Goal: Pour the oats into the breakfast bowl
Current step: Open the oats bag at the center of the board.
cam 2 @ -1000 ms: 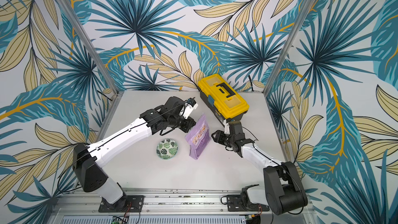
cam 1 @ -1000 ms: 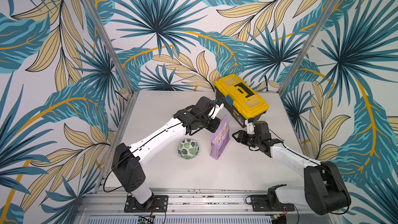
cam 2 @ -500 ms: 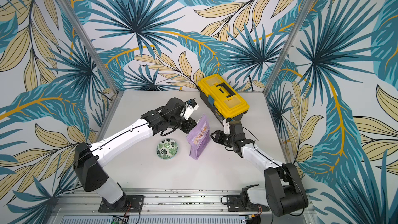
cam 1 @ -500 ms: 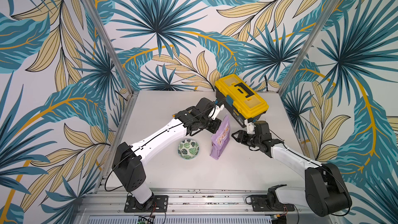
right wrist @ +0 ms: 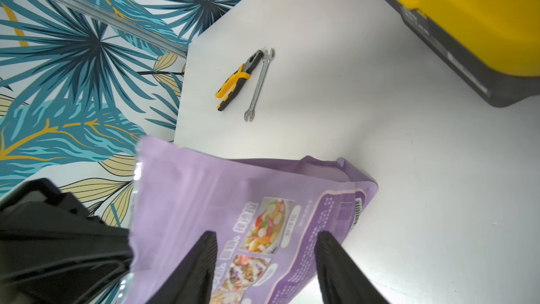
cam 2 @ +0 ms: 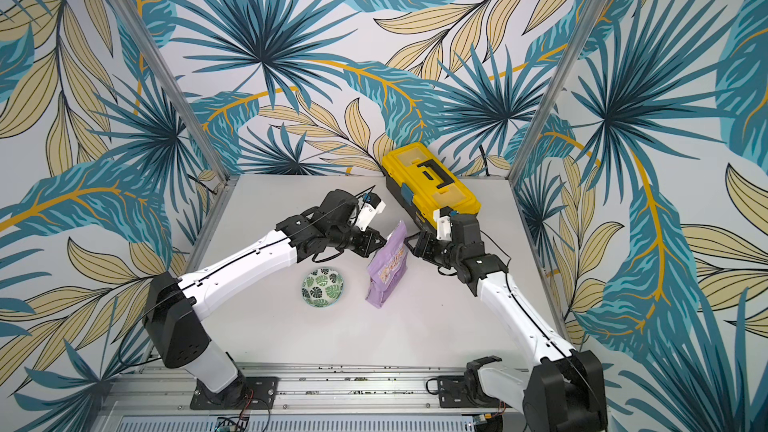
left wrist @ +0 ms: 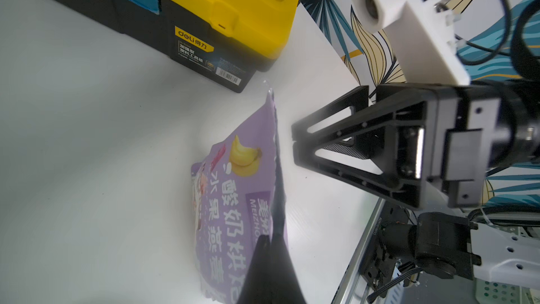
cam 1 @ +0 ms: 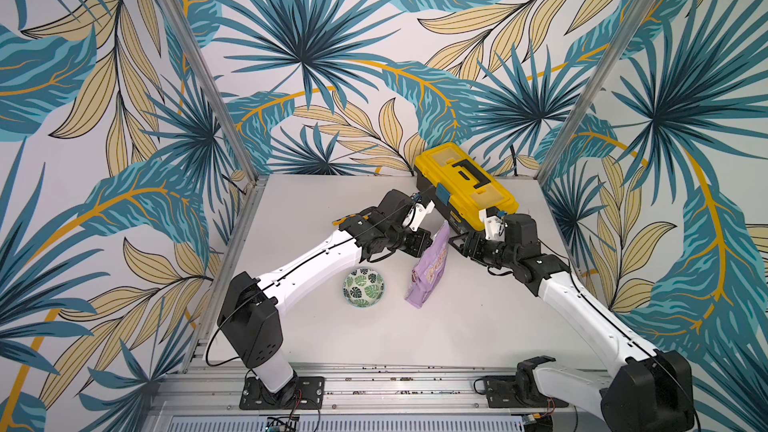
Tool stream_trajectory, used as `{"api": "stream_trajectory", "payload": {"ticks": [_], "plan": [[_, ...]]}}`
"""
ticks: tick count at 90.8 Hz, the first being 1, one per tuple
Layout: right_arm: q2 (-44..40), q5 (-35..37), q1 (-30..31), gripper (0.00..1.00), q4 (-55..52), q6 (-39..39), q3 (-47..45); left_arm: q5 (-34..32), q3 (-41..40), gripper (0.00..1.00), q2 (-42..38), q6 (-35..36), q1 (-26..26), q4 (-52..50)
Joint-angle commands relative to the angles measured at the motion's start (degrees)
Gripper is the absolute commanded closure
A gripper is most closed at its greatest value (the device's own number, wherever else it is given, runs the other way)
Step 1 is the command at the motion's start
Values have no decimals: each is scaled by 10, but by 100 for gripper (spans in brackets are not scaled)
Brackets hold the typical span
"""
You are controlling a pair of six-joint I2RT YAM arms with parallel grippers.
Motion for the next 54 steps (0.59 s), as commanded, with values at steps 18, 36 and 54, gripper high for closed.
{"api": "stream_trajectory", "payload": {"ticks": [18, 36, 54], "plan": [[-44, -17, 3, 42, -99, 57, 53, -22, -32, 100, -12, -65, -45, 76], [-36, -20, 18, 45, -110, 67, 55, -25, -24, 100, -3, -67, -55, 84], [-36, -10, 26, 54, -120, 68, 54, -36, -19, 100, -4, -65, -56, 82]]}}
